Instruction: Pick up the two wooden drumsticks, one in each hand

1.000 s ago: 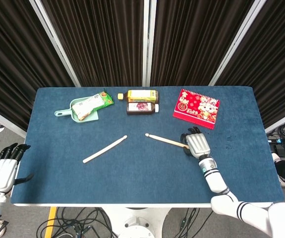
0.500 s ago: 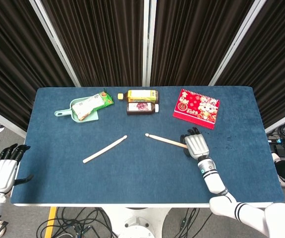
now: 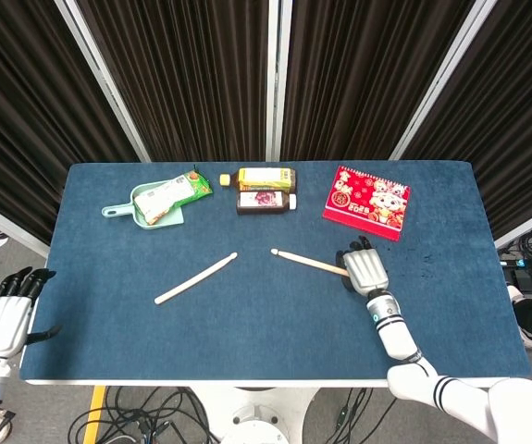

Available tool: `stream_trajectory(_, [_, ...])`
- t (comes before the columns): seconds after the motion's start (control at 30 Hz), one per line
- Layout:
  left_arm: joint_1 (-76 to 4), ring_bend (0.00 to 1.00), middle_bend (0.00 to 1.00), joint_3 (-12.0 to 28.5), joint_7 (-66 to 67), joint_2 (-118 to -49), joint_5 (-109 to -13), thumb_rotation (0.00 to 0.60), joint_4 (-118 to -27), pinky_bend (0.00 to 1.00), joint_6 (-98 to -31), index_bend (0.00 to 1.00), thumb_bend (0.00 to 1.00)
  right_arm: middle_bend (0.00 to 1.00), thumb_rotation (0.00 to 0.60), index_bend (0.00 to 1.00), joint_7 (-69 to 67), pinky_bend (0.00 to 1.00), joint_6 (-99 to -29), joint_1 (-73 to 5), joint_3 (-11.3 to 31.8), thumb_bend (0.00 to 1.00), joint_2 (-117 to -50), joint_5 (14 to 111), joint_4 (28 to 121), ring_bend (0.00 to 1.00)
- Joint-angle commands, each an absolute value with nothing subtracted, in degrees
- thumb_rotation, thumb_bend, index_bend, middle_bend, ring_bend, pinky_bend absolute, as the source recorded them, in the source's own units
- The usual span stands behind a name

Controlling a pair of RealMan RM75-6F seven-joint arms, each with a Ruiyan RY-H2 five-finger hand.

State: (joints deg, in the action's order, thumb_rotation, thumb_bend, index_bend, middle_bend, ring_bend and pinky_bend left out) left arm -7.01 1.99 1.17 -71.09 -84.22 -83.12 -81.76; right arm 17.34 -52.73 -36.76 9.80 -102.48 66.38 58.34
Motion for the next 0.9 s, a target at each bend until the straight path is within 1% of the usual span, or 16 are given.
stream_trajectory(0.03, [-7.0,0.08,0.14,2.0,1.0,-71.3,-84.1,0.6,-82.9,0.14,-81.7,0.17,0.03,0.5,0.6,0.45,17.4,0.08,-52.5,-36.9,9.8,0.25,-102.7,66.4,58.1,0.21])
stream_trajectory(0.1, [-6.9,0.08,0.14,1.9,0.9,-71.3,-84.2,0.6,-82.8,0.14,-81.8,0.17,0.03,0.51,0.6,0.47,17.4,0.08,-52.4,-36.9,9.8,0.29,-102.8,66.4,58.0,0.22])
stream_trajectory(0.17, [-6.4,0.08,0.14,1.5,0.8,-71.6,-84.7,0.6,-82.4,0.14,-82.5,0.17,0.03,0.52,0.6,0.5,17.3,0.08,-52.4,-37.0,9.8,0.36,-102.9,66.6,57.9,0.23])
stream_trajectory(0.3, [-7.1,0.08,0.14,2.1,0.1,-71.5,-85.0,0.6,-82.2,0.14,-82.3,0.17,0.03,0.55,0.6,0.57,16.8,0.09,-52.7,-37.1,9.8,0.57,-102.1,67.4,58.6,0.27])
stream_trajectory(0.33, [-7.5,0.08,0.14,2.4,-0.1,-71.3,-85.1,0.6,-82.4,0.14,-82.2,0.17,0.03,0.56,0.6,0.59,17.0,0.1,-53.0,-37.1,9.8,0.6,-101.5,67.9,59.0,0.28])
stream_trajectory(0.4, [-8.3,0.08,0.14,3.0,-0.3,-70.9,-85.3,0.6,-83.0,0.15,-81.8,0.19,0.02,0.58,0.6,0.61,17.1,0.1,-53.6,-37.1,9.7,0.65,-100.4,68.6,60.1,0.3])
stream_trajectory(0.47, [-9.5,0.08,0.14,3.8,-0.1,-70.4,-85.3,0.6,-83.8,0.16,-80.9,0.2,0.02,0.59,0.6,0.63,17.1,0.11,-54.4,-36.8,9.5,0.66,-98.4,69.6,62.1,0.32])
stream_trajectory(0.57, [-11.6,0.12,0.15,5.3,-0.1,-70.3,-84.9,0.6,-85.5,0.24,-79.1,0.23,0.02,0.6,0.6,0.64,16.4,0.11,-56.1,-36.2,9.5,0.66,-94.7,71.2,66.2,0.33])
stream_trajectory(0.67, [-14.3,0.2,0.2,6.7,0.5,-70.5,-84.0,0.6,-87.6,0.33,-76.2,0.26,0.02,0.6,0.6,0.65,14.7,0.12,-58.4,-35.5,10.2,0.66,-90.4,72.8,71.2,0.34])
stream_trajectory(0.73, [-16.4,0.29,0.25,7.9,2.7,-71.0,-83.1,0.6,-89.4,0.44,-74.0,0.31,0.03,0.61,0.6,0.65,13.3,0.12,-60.2,-34.9,10.8,0.66,-87.1,74.0,74.7,0.34])
stream_trajectory(0.83, [-19.5,0.47,0.35,10.0,7.8,-73.1,-79.4,0.6,-91.9,0.62,-70.6,0.36,0.08,0.61,0.6,0.66,11.1,0.12,-62.9,-33.9,12.1,0.66,-83.0,75.0,78.1,0.34])
stream_trajectory(0.9, [-21.2,0.53,0.4,11.3,10.7,-75.2,-76.3,0.6,-92.9,0.68,-68.9,0.4,0.1,0.61,0.6,0.66,10.2,0.12,-64.0,-33.4,12.8,0.67,-81.1,74.9,79.5,0.34])
